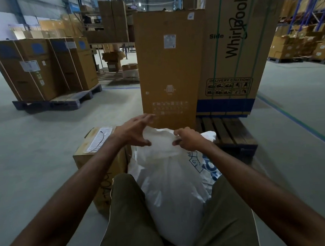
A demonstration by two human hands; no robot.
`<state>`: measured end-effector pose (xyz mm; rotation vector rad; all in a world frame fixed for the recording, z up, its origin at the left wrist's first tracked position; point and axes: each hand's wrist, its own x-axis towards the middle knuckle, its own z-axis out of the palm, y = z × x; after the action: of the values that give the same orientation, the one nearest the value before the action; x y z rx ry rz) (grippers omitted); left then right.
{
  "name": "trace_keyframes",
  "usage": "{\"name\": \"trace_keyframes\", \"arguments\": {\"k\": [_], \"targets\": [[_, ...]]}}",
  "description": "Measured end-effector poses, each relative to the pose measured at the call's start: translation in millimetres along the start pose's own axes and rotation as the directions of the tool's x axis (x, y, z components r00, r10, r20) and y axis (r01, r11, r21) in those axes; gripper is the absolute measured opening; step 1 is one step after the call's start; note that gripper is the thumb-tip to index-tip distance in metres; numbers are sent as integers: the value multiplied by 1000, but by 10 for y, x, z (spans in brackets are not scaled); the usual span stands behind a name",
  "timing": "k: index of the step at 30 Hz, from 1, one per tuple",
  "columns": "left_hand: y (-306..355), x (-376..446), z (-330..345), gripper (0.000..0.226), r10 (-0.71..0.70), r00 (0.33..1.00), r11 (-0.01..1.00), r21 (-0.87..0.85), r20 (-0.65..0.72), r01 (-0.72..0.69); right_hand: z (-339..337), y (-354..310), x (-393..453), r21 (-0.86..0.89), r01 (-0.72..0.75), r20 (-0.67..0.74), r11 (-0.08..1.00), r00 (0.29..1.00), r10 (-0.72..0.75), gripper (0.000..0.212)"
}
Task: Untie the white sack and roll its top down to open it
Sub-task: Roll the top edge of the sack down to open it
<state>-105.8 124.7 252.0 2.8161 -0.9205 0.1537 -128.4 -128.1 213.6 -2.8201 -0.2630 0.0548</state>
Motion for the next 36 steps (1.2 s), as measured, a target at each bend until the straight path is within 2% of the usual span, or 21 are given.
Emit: {"name": "trace_keyframes", "arguments": {"k": [1,3,5,7,9,12,14,16,18,19,20,21,22,23,25,27,29,31,33,35,36], "targets": [[109,9,81,97,66,998,998,6,-6,-65,13,-68,-18,43,15,-13,999,1000,-15,39],[277,47,263,75,122,993,992,39,12,-122,29,-176,-53,131,82,-55,988,996,-75,56],[301,60,351,49,55,997,998,14,52,-56,29,-176,-130,172,142,-20,975,990,-140,71],[217,19,375,28,2,991,999,-35,134,3,51,-40,-228,27,136,83,990,987,-138,80],[68,-53,363,15,-15,973,997,-76,229,33,108,189,-290,-182,121,104,976,989,-103,64],[-61,-171,380,24,-91,941,992,-57,327,116,233,348,-348,-109,75,21,991,997,-73,9],[42,-247,463,52,-94,954,996,31,286,88,371,309,-369,-70,90,-8,993,996,-91,13],[270,-284,633,72,-16,979,1000,8,206,15,510,227,-419,22,90,-15,996,996,-90,12],[477,-287,805,59,56,985,998,-22,166,-53,607,177,-482,115,117,-23,986,993,-115,11],[520,-281,869,43,74,985,997,-19,159,-72,617,178,-538,172,136,-6,976,991,-137,17],[534,-287,904,27,72,985,997,-33,158,-67,625,212,-590,201,157,26,967,986,-166,36],[526,-300,906,16,63,984,997,-63,165,-53,645,281,-635,158,177,59,972,980,-188,60],[484,-307,909,15,50,981,993,-115,189,-29,668,375,-661,18,181,80,983,980,-182,77],[446,-325,889,18,35,973,985,-171,226,4,687,475,-685,-134,170,84,976,984,-160,80],[324,-360,861,28,-21,953,970,-225,302,93,706,662,-717,-247,124,24,961,992,-121,48],[230,-402,842,37,-88,943,977,-156,320,144,755,764,-770,-138,62,-47,988,996,-69,21],[285,-466,853,60,-56,975,994,-81,214,74,818,754,-841,-48,25,-63,999,998,-28,18],[474,-491,941,78,92,991,995,-49,94,-88,889,701,-906,7,31,-60,999,998,-31,17],[705,-479,1077,65,184,982,983,-30,51,-182,942,635,-942,111,77,-47,991,996,-72,15],[816,-449,1182,34,148,987,982,-130,63,-139,947,609,-999,231,111,-13,967,994,-111,19],[832,-447,1202,24,104,990,978,-189,91,-85,945,624,-1030,228,144,-7,963,989,-146,32]]}}
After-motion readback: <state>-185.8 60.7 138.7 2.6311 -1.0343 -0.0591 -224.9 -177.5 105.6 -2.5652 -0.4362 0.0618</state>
